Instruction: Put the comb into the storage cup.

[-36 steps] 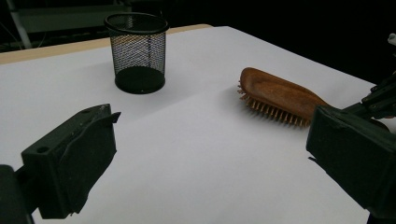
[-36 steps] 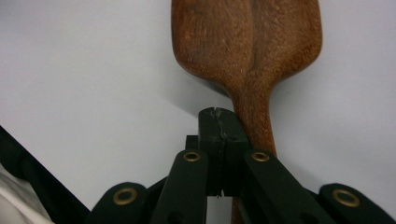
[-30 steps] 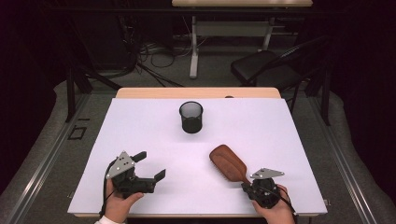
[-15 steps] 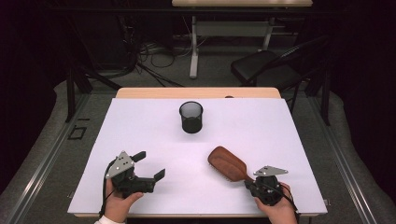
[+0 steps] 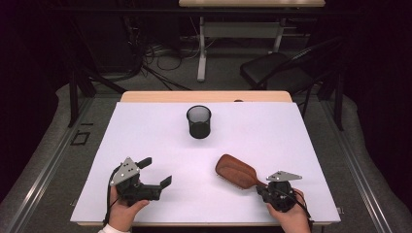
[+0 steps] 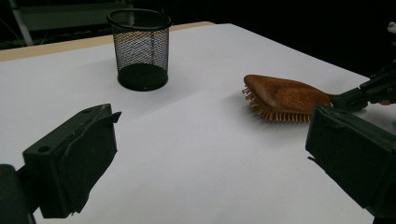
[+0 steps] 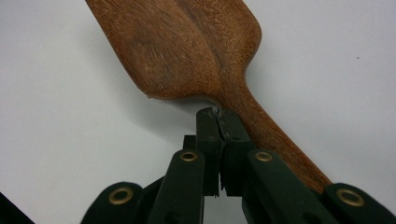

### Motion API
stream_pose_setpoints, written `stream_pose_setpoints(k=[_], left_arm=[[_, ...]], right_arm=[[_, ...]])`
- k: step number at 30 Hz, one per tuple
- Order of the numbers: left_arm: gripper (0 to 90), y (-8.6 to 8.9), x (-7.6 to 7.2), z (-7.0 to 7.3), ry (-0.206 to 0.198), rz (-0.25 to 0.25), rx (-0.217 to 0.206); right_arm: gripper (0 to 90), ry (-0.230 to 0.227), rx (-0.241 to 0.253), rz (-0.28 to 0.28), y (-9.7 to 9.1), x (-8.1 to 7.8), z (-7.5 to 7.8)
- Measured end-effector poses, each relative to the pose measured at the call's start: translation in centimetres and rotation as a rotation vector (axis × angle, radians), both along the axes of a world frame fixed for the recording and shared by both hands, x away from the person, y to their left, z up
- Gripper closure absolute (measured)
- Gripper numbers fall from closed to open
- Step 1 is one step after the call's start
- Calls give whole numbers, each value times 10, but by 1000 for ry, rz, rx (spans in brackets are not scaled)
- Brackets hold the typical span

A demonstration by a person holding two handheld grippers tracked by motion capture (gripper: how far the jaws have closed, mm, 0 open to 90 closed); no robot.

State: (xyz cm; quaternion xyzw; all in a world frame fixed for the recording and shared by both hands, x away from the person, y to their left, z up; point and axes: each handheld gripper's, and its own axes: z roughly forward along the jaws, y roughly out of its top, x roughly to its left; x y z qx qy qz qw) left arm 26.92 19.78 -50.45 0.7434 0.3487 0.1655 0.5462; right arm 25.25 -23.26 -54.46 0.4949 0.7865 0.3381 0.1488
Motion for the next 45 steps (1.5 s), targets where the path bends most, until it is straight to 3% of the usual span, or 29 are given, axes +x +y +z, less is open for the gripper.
stream_pose_setpoints(k=[13,30,45], left_arm=[[18,0,0,-1,7,3,-6],[18,0,1,-1,9,2,-5],[18,0,1,-1,10,0,-5]], right_arm=[[855,4,16,13,1,-2,3],[772,-48,46,29,3,-9,13],[593,-91,66,40,3,-10,15]])
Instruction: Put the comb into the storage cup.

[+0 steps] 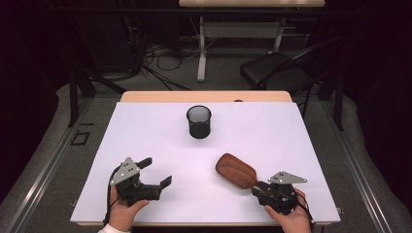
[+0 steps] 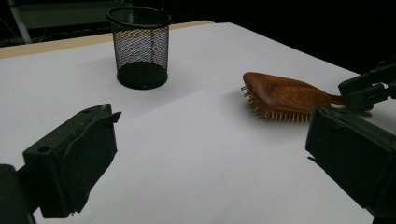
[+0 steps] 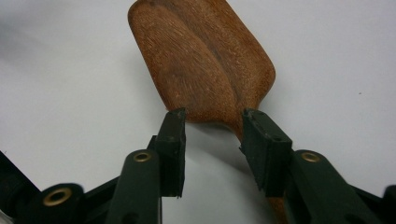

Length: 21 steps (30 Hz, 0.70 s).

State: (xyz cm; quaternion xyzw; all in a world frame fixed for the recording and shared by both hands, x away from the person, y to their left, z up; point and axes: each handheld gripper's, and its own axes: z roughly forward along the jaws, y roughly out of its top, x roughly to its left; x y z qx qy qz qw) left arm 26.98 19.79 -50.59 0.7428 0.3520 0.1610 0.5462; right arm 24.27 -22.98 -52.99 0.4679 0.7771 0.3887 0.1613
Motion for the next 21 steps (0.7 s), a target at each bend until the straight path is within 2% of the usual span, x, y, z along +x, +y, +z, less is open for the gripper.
stream_pose_setpoints(k=[5,10,12,17,21], left_arm=[[18,0,0,0,1,-3,3],[18,0,0,0,-1,-6,-1],[18,0,0,0,-1,-7,-1],[18,0,0,0,1,-2,-4],[18,0,0,0,2,-5,-2]], right_arm=[[555,-18,4,5,-1,0,1],[494,-66,19,21,-4,1,2],[472,-68,14,19,-5,1,3],[399,-121,10,41,-7,3,5],[369,-131,2,52,-8,4,5]])
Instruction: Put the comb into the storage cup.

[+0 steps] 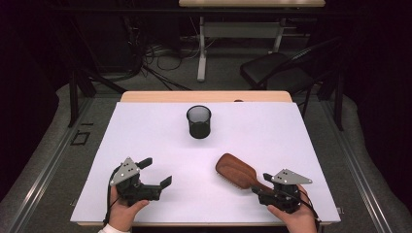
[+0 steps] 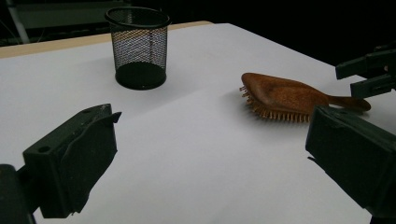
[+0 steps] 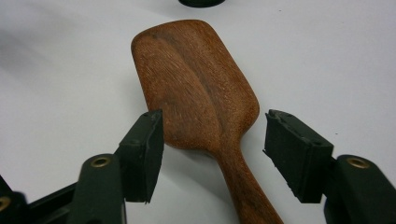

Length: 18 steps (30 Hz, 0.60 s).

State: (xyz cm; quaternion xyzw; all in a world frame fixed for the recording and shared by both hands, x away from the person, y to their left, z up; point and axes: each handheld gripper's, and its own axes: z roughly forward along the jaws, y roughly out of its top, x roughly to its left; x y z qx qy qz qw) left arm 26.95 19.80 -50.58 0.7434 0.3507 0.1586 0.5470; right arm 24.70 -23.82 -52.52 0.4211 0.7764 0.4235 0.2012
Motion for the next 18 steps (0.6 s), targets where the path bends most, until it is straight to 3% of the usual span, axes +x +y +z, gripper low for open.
stream_pose_setpoints(k=[6,9,15,18], left_arm=[[18,0,0,0,-1,0,0],[19,0,0,0,-1,0,-1],[18,0,0,0,0,0,-1],[18,0,0,0,-1,0,-1]], right_arm=[[310,15,-50,-7,0,2,-1],[255,43,-53,-12,-1,4,-2],[138,49,-63,-15,-2,6,-2],[9,46,-79,-27,-2,7,-2]])
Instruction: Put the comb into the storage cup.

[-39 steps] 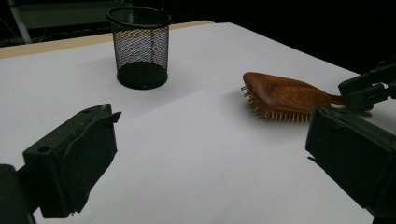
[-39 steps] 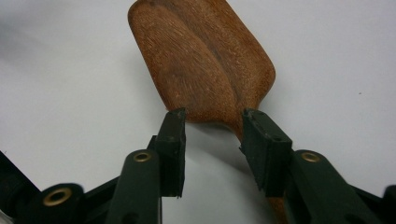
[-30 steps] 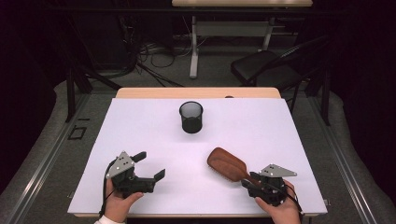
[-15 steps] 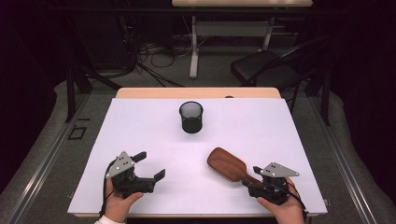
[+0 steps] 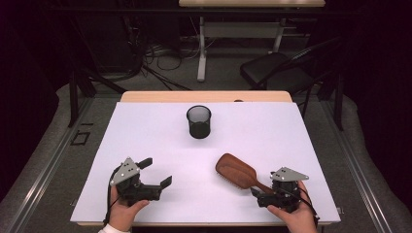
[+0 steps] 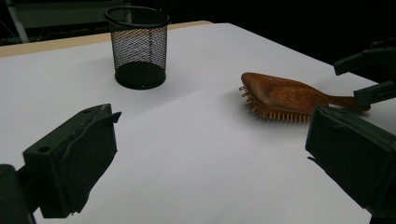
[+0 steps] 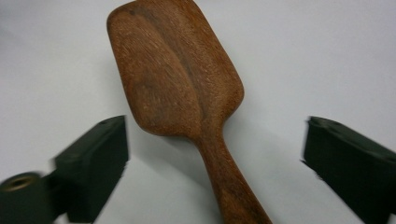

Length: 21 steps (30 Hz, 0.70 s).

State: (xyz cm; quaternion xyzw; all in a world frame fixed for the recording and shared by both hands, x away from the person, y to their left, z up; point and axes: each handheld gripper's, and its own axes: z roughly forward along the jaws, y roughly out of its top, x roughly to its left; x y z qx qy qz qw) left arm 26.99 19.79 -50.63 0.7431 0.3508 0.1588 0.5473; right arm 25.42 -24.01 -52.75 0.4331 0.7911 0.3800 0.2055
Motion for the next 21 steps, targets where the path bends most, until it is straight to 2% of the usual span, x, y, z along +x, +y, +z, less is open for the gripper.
stream_pose_setpoints(k=[5,21], left_arm=[[19,0,0,0,0,2,0],[18,0,0,0,2,9,-5]], right_arm=[[0,1,-2,-6,-1,1,1],[0,11,10,27,-2,2,6]])
